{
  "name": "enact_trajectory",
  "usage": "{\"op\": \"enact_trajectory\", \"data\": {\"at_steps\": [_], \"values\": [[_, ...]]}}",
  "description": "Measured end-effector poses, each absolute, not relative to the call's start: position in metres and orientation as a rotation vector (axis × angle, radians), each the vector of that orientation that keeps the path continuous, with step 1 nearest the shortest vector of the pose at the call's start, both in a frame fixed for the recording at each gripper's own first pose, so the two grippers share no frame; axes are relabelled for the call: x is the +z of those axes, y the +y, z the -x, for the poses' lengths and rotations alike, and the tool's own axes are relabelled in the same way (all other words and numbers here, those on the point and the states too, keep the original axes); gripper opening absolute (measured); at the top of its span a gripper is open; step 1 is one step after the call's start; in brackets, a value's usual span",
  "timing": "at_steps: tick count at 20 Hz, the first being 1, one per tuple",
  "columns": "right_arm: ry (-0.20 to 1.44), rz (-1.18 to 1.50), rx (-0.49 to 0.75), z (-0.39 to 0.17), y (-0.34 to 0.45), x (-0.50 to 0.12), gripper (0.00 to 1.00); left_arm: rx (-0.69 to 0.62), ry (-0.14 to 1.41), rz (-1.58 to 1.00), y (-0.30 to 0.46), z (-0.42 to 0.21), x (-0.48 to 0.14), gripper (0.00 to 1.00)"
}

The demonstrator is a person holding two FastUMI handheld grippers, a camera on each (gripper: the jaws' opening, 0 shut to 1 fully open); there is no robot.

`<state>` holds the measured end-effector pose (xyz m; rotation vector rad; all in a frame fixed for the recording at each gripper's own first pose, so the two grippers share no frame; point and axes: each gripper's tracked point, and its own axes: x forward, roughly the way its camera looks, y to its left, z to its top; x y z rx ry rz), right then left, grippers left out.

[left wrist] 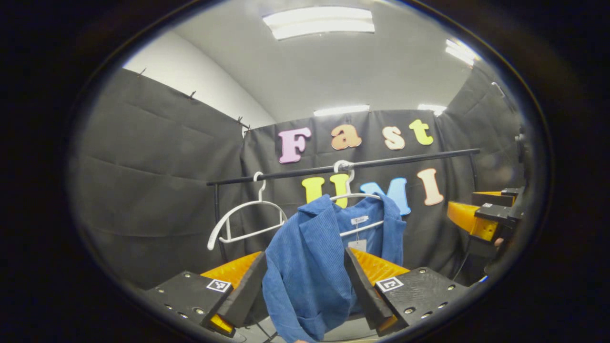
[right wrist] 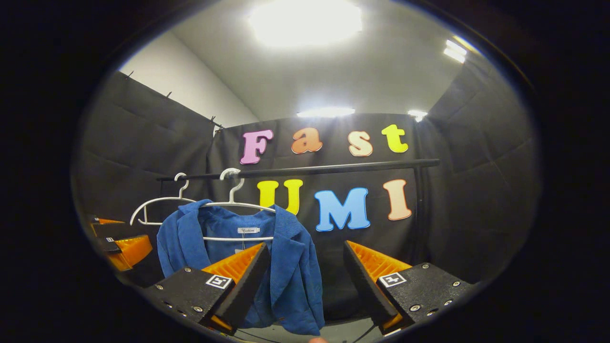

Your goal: Grasp the clothes on the hanger with both hands and then place them into the laundry hamper below.

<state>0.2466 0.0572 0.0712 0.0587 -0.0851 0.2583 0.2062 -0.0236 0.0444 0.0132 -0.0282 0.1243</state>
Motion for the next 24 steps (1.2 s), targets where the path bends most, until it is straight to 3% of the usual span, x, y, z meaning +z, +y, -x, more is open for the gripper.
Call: {"op": "enact_trajectory", "data": {"at_steps": [15, 24], "values": [[-0.020, -0.098, 0.394, -0.362, 0.116, 0.026, 0.96, 0.201, 0.053, -0.012, -0.052, -0.312, -0.010, 0.92], [0.128, -0.095, 0.449, -0.403, 0.145, -0.040, 0.95, 0.285, 0.125, -0.033, -0.047, -0.337, -0.051, 0.92]]}}
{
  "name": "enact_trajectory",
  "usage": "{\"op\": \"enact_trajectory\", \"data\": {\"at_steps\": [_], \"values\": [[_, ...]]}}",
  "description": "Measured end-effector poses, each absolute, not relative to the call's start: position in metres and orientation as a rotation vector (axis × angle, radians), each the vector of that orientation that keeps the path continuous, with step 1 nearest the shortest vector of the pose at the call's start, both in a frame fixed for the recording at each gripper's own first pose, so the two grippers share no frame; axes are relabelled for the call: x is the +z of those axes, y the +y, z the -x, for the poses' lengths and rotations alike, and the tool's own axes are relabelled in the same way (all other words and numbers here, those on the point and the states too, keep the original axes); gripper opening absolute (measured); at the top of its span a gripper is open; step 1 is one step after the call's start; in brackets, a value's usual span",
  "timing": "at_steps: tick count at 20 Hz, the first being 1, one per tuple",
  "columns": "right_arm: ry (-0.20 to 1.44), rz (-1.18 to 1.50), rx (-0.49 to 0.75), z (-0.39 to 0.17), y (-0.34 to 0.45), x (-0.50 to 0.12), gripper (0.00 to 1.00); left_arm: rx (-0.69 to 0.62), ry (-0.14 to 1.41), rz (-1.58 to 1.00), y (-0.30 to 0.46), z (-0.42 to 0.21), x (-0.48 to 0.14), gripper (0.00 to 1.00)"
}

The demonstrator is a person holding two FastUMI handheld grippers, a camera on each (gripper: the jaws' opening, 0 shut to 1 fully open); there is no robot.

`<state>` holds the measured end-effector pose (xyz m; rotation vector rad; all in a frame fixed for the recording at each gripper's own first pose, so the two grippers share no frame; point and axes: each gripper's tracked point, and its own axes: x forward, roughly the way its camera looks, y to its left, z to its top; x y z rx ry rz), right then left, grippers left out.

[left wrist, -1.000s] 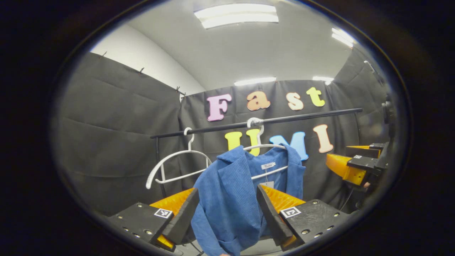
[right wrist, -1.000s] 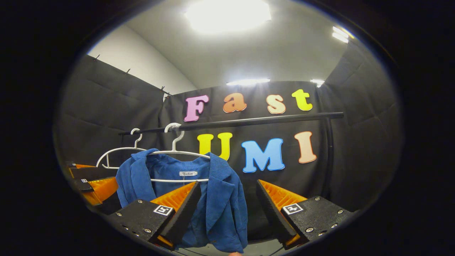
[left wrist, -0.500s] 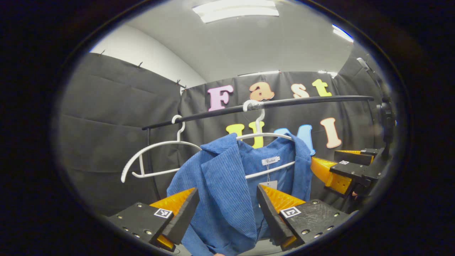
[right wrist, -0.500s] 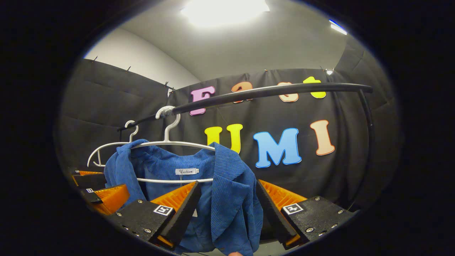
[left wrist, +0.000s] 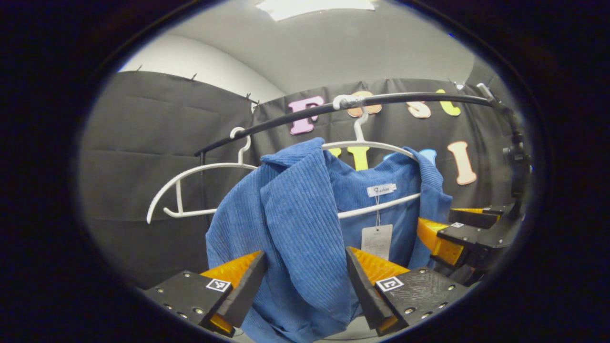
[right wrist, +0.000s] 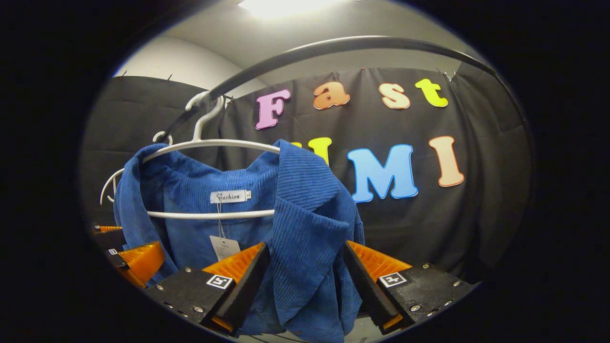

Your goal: Grasp the clothes on the hanger with both hands and then place them into the laundry hamper below.

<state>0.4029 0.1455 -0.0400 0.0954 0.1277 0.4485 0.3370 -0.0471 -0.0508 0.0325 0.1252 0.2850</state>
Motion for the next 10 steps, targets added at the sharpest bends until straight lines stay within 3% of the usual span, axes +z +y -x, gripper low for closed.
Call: {"op": "enact_trajectory", "data": {"at_steps": [6, 8, 9, 10], "values": [[0.155, -0.071, 0.437, -0.415, 0.157, -0.062, 0.86, 0.337, 0.143, -0.075, -0.043, -0.343, -0.063, 0.90], [0.152, -0.062, 0.427, -0.418, 0.157, -0.064, 0.72, 0.337, 0.146, -0.081, -0.046, -0.341, -0.063, 0.76], [0.151, -0.061, 0.434, -0.417, 0.159, -0.063, 0.59, 0.339, 0.144, -0.086, -0.045, -0.338, -0.062, 0.76], [0.148, -0.059, 0.450, -0.417, 0.161, -0.062, 0.52, 0.354, 0.130, -0.089, -0.039, -0.335, -0.059, 0.65]]}}
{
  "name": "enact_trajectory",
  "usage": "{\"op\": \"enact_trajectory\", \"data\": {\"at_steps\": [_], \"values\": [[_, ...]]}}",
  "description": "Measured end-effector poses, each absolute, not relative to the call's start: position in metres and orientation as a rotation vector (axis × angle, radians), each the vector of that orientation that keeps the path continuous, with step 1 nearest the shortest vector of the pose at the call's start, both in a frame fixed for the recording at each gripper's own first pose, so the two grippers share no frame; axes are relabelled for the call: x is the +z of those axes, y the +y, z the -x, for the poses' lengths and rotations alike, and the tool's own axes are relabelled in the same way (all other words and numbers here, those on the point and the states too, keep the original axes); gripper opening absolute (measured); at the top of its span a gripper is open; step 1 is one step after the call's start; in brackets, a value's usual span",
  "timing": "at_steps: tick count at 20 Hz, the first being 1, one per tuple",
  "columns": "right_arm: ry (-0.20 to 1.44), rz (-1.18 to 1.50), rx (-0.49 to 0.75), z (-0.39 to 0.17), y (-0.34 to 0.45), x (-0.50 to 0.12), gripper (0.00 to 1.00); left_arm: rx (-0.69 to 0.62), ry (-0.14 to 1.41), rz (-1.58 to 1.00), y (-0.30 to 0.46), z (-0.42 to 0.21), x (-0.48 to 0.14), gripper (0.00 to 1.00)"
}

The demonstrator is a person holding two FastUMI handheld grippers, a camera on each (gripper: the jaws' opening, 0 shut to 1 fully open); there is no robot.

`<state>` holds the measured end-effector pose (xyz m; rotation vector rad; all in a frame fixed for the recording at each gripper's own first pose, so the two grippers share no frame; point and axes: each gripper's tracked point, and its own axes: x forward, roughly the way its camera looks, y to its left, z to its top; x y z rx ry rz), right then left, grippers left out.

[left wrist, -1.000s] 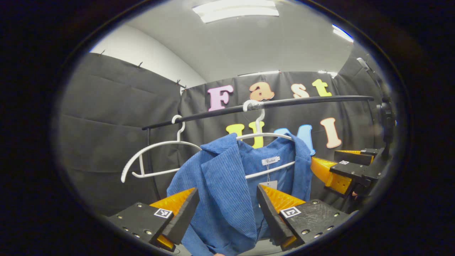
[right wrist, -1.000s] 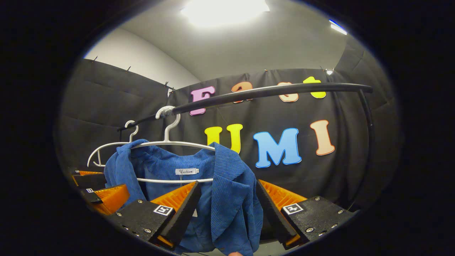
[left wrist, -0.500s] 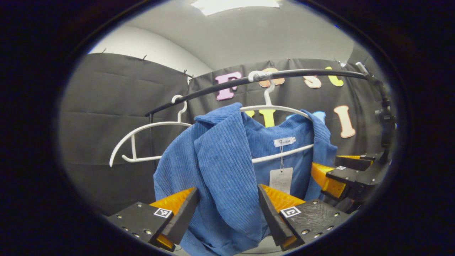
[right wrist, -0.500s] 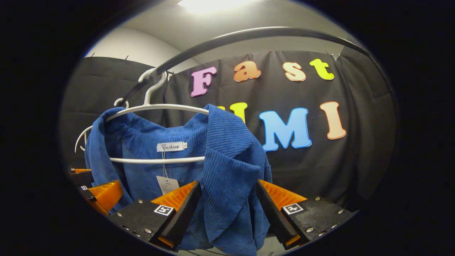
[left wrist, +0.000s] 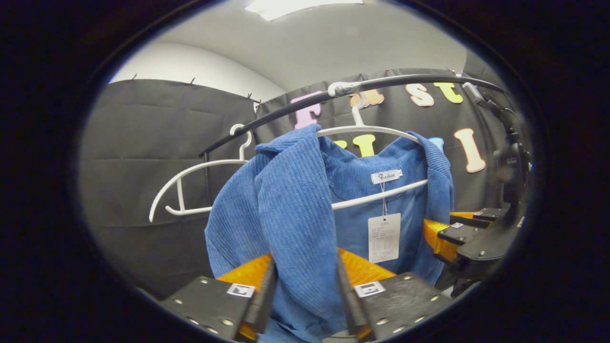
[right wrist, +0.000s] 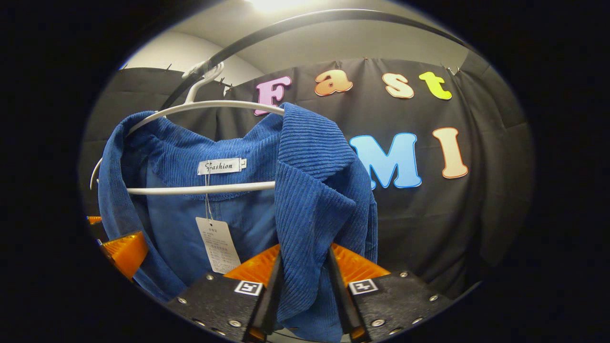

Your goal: Grasp the clothes on the hanger with both hands and then place them into the laundry hamper below.

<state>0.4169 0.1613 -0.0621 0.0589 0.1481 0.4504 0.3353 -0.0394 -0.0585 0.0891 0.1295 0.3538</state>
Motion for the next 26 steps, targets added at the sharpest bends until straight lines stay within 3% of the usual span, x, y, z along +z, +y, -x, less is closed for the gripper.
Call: {"op": "enact_trajectory", "data": {"at_steps": [1, 3, 4, 5, 7, 8, 13, 19, 22, 26], "values": [[0.146, -0.051, 0.462, -0.416, 0.161, -0.062, 0.34, 0.333, 0.123, -0.074, -0.044, -0.335, -0.057, 0.54], [0.106, -0.041, 0.460, -0.416, 0.154, -0.053, 0.09, 0.296, 0.112, -0.067, -0.052, -0.335, -0.056, 0.32], [0.093, -0.037, 0.467, -0.413, 0.154, -0.050, 0.06, 0.273, 0.106, -0.067, -0.055, -0.334, -0.054, 0.22], [0.068, -0.036, 0.463, -0.411, 0.151, -0.043, 0.04, 0.298, 0.093, -0.084, -0.050, -0.342, -0.057, 0.22], [-0.009, -0.023, 0.434, -0.412, 0.143, -0.023, 0.02, 0.327, 0.046, -0.110, -0.041, -0.327, -0.037, 0.04], [-0.051, -0.019, 0.420, -0.410, 0.138, -0.010, 0.01, 0.321, 0.027, -0.107, -0.047, -0.321, -0.028, 0.00], [-0.201, -0.003, 0.371, -0.411, 0.122, 0.034, 0.01, 0.317, -0.041, -0.143, -0.043, -0.307, 0.012, 0.01], [-0.293, -0.016, 0.284, -0.430, 0.100, 0.071, 0.02, 0.402, -0.119, -0.181, 0.012, -0.295, 0.061, 0.00], [-0.320, 0.000, 0.254, -0.450, 0.095, 0.083, 0.01, 0.432, -0.136, -0.187, 0.041, -0.298, 0.076, 0.03], [-0.310, 0.029, 0.192, -0.482, 0.075, 0.078, 0.01, 0.448, -0.128, -0.226, 0.070, -0.306, 0.088, 0.00]]}}
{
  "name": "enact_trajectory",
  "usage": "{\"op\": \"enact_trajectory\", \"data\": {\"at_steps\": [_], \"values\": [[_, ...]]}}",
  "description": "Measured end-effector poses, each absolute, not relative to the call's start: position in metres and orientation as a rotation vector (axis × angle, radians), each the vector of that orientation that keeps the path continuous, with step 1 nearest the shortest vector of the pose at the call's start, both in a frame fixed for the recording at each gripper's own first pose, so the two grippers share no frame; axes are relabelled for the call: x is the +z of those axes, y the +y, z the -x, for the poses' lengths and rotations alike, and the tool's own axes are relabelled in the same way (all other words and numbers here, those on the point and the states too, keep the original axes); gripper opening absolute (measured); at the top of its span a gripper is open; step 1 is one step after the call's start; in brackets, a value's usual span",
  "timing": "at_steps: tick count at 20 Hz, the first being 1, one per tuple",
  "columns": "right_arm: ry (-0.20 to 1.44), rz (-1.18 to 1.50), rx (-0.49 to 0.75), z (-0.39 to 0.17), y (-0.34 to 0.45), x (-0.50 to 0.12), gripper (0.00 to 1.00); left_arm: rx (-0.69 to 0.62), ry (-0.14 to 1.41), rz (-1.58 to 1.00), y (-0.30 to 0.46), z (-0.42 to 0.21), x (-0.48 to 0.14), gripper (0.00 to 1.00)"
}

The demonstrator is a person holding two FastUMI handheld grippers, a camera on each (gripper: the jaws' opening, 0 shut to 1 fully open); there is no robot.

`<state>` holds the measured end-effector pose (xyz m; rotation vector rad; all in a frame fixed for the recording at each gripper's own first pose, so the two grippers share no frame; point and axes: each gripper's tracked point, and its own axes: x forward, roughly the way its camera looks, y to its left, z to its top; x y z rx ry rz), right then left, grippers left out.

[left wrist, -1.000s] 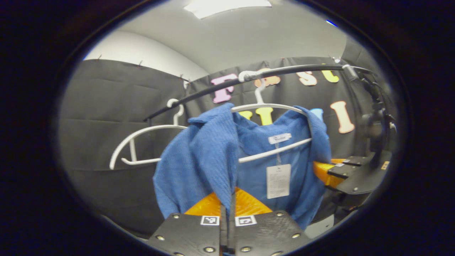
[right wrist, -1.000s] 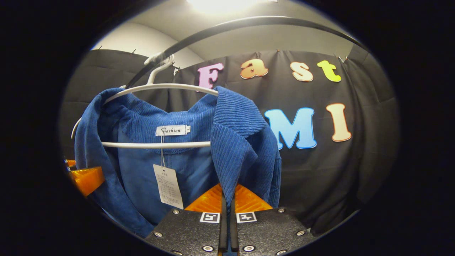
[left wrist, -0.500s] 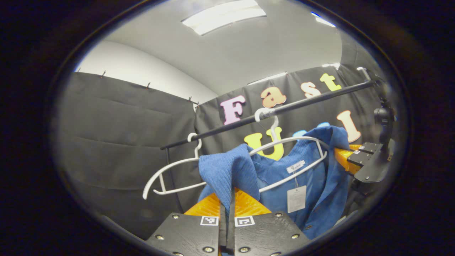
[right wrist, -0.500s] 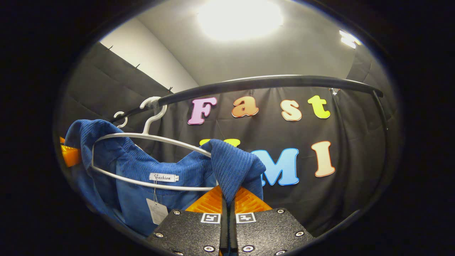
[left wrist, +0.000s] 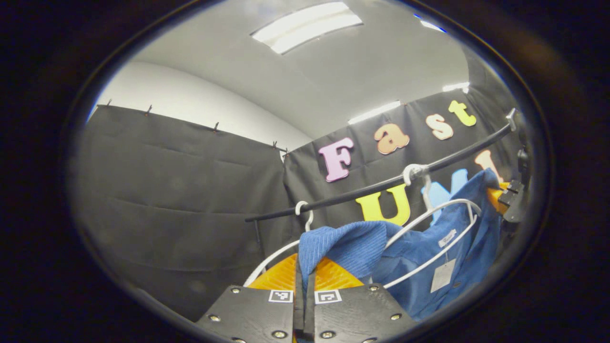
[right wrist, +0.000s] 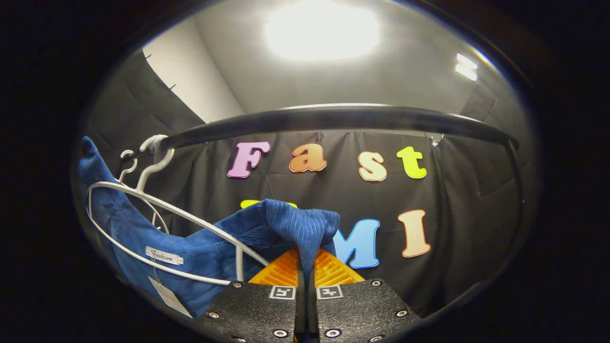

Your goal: Grasp the clothes on the hanger with both hands and then place them into the laundry hamper below.

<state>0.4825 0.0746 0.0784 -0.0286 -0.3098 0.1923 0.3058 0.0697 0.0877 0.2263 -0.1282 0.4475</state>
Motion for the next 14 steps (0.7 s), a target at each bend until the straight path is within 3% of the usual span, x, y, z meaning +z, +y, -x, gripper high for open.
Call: {"op": "enact_trajectory", "data": {"at_steps": [7, 14], "values": [[-0.182, 0.031, 0.112, -0.542, 0.045, 0.032, 0.01, 0.444, -0.074, -0.234, 0.121, -0.336, 0.066, 0.01], [-0.061, 0.095, 0.128, -0.537, 0.051, -0.031, 0.02, 0.399, 0.040, -0.162, 0.116, -0.340, -0.009, 0.02]]}}
